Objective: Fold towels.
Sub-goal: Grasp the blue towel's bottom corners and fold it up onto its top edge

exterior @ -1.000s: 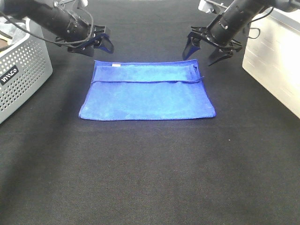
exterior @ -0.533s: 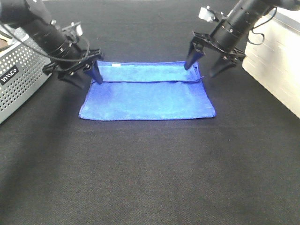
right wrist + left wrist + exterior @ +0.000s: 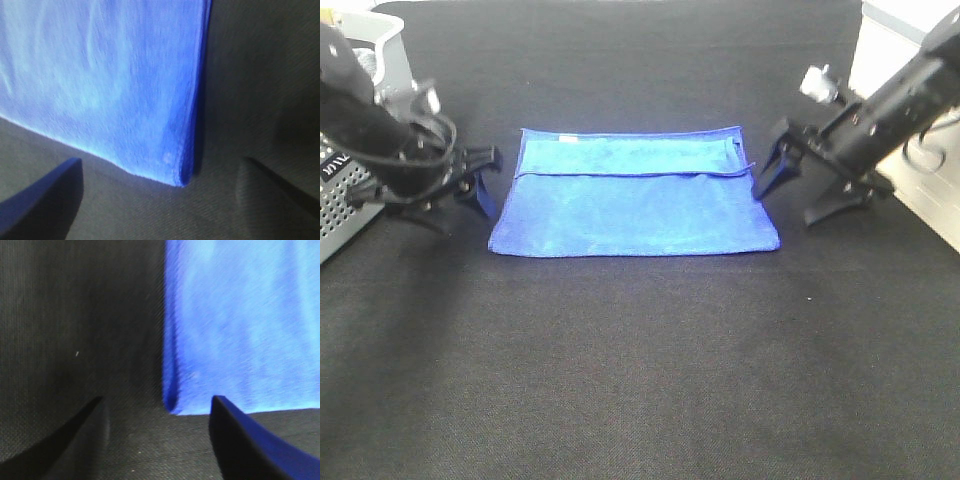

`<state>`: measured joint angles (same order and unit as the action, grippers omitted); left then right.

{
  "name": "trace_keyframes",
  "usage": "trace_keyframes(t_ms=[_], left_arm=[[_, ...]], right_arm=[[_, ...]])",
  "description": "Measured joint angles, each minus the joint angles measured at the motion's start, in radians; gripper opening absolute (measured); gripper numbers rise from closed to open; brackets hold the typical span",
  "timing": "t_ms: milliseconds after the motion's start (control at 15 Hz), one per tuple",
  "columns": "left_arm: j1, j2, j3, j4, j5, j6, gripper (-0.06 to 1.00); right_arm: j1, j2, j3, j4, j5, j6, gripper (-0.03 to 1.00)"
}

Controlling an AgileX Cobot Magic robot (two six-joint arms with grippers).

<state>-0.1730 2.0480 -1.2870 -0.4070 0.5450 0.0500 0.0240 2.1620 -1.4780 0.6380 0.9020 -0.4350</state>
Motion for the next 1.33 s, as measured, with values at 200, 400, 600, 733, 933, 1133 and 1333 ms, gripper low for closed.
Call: trace_keyframes(t_ms=[200,400,600,733,933,1133,1333], left_arm=[[0.000,0.036,0.002,-0.084,-0.040,0.000,0.71],[-0.002,0.079,0.002,-0.174,-0.078,0.068,0.73],[-0.008,0.121,-0.027,-0.252,-0.067,0.147,0.68],[-0.035,0.155,-0.076,-0.285,-0.052,0.175,0.62],[-0.057,0.175,-0.097,-0.296,-0.050,0.175,0.39],[-0.057,0.180,-0.097,-0.288,-0.021,0.175,0.02],[-0.057,0.135,-0.097,-0.227,0.061,0.174,0.01]], right_arm=[[0.014,0.004,0.012,0.008,-0.049,-0.015,0.79],[0.014,0.048,0.012,0.010,-0.086,-0.029,0.79],[0.016,0.074,0.012,0.103,-0.093,-0.104,0.75],[0.029,0.090,0.012,0.153,-0.095,-0.129,0.73],[0.051,0.107,0.009,0.187,-0.118,-0.125,0.60],[0.047,0.121,0.009,0.177,-0.122,-0.077,0.19],[0.023,0.121,0.013,0.163,-0.038,-0.042,0.00]])
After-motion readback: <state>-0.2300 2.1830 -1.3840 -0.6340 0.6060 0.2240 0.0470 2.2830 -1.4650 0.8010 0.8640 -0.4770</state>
